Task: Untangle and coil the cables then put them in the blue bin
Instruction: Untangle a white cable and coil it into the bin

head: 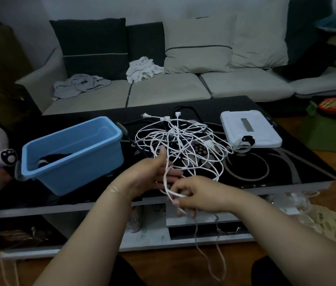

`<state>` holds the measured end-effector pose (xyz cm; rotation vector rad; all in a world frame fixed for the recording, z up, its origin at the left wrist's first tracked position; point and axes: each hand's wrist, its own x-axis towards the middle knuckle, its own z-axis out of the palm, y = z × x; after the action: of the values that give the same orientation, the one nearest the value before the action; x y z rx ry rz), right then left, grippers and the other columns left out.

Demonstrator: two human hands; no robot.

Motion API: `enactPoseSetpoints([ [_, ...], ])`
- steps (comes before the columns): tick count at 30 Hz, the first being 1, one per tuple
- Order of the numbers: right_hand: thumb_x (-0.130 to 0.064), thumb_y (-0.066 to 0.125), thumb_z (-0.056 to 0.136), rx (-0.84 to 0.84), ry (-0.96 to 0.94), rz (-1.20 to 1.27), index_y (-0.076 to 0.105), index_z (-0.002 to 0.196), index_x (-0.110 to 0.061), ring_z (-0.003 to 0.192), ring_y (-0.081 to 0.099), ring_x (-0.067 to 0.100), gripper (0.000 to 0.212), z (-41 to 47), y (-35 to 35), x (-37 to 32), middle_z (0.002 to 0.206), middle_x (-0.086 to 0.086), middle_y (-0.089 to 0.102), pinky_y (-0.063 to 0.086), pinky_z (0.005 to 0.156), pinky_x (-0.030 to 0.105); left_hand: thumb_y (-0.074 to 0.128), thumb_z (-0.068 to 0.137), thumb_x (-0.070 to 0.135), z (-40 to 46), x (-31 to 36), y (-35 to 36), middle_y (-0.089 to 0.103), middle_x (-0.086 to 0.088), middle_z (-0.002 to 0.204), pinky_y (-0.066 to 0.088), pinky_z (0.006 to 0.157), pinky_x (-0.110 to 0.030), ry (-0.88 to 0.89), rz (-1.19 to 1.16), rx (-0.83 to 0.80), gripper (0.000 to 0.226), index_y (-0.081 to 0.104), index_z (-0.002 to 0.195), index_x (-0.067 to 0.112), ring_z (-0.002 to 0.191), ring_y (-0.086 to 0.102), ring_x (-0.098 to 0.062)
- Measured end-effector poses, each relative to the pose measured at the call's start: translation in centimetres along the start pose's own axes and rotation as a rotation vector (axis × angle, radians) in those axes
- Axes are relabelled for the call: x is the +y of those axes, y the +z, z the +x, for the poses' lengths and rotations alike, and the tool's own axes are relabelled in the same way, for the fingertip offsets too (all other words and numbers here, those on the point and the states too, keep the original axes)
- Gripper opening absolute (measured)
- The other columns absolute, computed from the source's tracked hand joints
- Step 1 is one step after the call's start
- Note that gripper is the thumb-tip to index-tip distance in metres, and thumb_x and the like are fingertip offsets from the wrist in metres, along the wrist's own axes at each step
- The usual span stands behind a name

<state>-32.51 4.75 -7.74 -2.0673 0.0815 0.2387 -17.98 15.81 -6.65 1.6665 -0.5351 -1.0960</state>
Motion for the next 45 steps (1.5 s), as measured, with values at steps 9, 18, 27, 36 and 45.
enactPoseSetpoints([
  [9, -0.037, 0.045, 0.099, -0.117, 0.131, 0.115, 0.060, 0.115, -0.008, 0.082, 0.063, 0.015, 0.037, 1.0, -0.7, 0.4, 0.092, 0.005, 0.072, 0.048, 0.079, 0.030, 0.038, 0.104, 0.028, 1.2, 0.0, 0.4, 0.047, 0.007, 0.051, 0.013, 0.027, -0.011, 0.056, -0.451, 0.108, 0.030, 0.058, 0.098, 0.007, 0.030, 0.022, 0.001],
  [18, -0.029, 0.047, 0.099, 0.428, 0.053, 1.437, 0.055, 0.106, -0.004, 0.068, 0.069, 0.018, 0.027, 3.3, -2.6, 0.0, 0.081, 0.010, 0.071, 0.058, 0.061, 0.028, 0.054, 0.096, 0.022, -1.7, -0.4, 1.5, 0.075, -0.010, 0.086, 0.055, 0.075, -0.028, 0.180, 0.277, -0.514, 0.034, 0.042, 0.116, -0.003, 0.074, 0.071, -0.016],
  [27, -0.017, 0.044, 0.101, 0.349, 0.049, 0.199, 0.051, 0.079, -0.017, 0.033, 0.039, 0.004, 0.023, 2.3, -0.3, -1.4, 0.056, 0.002, 0.051, 0.031, 0.036, 0.016, 0.033, 0.087, 0.064, 0.2, -0.3, 0.9, 0.075, -0.005, 0.097, 0.056, 0.076, -0.030, 0.088, -0.211, -0.132, 0.063, 0.062, 0.104, 0.011, 0.089, 0.071, -0.016],
  [36, -0.024, 0.043, 0.102, -0.051, 0.079, 0.133, 0.054, 0.100, -0.010, 0.058, 0.065, 0.018, 0.018, 0.5, 0.8, -1.5, 0.068, 0.005, 0.068, 0.053, 0.060, 0.029, 0.038, 0.104, 0.021, 0.9, 0.0, -0.1, 0.076, -0.008, 0.091, 0.058, 0.058, -0.024, 0.094, -0.563, 0.119, 0.025, 0.060, 0.105, 0.008, 0.072, 0.073, -0.016],
  [45, -0.023, 0.032, 0.104, 0.902, -0.126, 0.468, 0.051, 0.081, -0.014, 0.036, 0.044, 0.005, 0.031, 0.4, -1.0, -1.4, 0.062, 0.005, 0.058, 0.036, 0.038, 0.018, 0.025, 0.105, 0.041, 0.8, 0.0, -3.3, 0.076, -0.003, 0.087, 0.050, 0.049, -0.018, 0.120, -0.504, 0.373, 0.040, 0.059, 0.111, 0.020, 0.066, 0.073, -0.013],
])
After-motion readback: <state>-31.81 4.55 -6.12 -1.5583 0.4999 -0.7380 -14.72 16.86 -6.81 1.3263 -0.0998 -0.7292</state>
